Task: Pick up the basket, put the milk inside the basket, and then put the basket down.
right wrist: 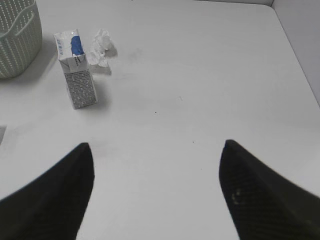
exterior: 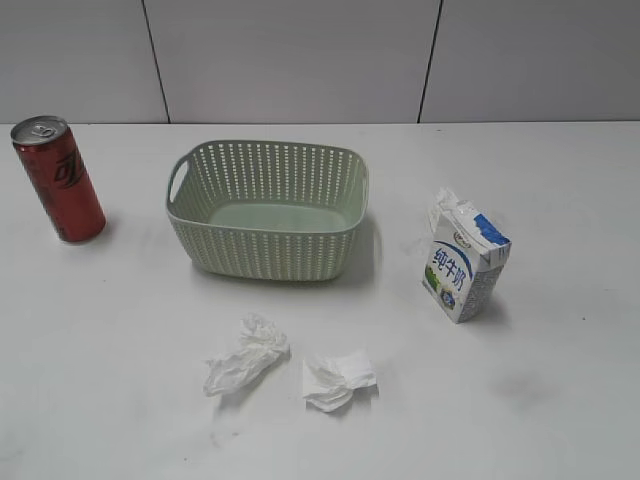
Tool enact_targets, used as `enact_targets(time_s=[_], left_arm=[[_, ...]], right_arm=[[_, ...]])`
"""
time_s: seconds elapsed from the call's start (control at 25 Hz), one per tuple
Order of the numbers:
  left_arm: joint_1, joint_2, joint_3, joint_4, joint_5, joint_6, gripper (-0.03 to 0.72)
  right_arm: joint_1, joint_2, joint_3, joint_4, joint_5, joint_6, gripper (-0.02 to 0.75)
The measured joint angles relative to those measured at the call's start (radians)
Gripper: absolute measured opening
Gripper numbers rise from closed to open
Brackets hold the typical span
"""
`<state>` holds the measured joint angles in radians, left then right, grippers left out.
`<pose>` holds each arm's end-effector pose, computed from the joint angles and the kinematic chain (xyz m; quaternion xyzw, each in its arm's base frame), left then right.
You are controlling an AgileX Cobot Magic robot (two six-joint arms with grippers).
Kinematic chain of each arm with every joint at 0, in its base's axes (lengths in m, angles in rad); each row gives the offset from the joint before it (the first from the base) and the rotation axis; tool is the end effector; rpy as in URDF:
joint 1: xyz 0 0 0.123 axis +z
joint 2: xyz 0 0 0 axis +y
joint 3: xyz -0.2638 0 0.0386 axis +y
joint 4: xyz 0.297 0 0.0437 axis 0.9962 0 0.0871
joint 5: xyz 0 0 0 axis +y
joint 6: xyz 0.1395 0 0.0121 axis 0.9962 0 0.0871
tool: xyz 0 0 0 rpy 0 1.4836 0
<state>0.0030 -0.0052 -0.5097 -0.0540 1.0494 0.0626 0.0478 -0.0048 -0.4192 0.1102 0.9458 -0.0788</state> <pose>0.0991 -0.0063 0.2840 0.0263 0.8456 -0.0095 0.5331 0.1146 0.0180 0.2639 -0.0501 0.8402 0.0466 0.5380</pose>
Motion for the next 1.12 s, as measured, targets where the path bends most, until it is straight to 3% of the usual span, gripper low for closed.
enact_targets(time_s=[0.24, 0.28, 0.44, 0.48, 0.68, 0.88, 1.12], left_arm=[[0.000, 0.000, 0.000, 0.000, 0.000, 0.000, 0.267], [0.000, 0.000, 0.000, 0.000, 0.000, 0.000, 0.305], [0.000, 0.000, -0.002, 0.000, -0.007, 0.000, 0.585], [0.000, 0.000, -0.007, 0.000, -0.022, 0.000, 0.605], [0.000, 0.094, -0.068, -0.013, -0.222, 0.000, 0.627], [-0.004, 0.371, -0.163, -0.050, -0.389, 0.003, 0.626], [-0.044, 0.746, -0.409, -0.180, -0.421, 0.138, 0.619]], right_arm=[[0.000, 0.000, 0.000, 0.000, 0.000, 0.000, 0.594], [0.000, 0.000, 0.000, 0.000, 0.000, 0.000, 0.594], [0.000, 0.000, 0.000, 0.000, 0.000, 0.000, 0.594], [0.000, 0.000, 0.000, 0.000, 0.000, 0.000, 0.594], [0.000, 0.000, 0.000, 0.000, 0.000, 0.000, 0.593], [0.000, 0.000, 0.000, 0.000, 0.000, 0.000, 0.593], [0.000, 0.000, 0.000, 0.000, 0.000, 0.000, 0.594]])
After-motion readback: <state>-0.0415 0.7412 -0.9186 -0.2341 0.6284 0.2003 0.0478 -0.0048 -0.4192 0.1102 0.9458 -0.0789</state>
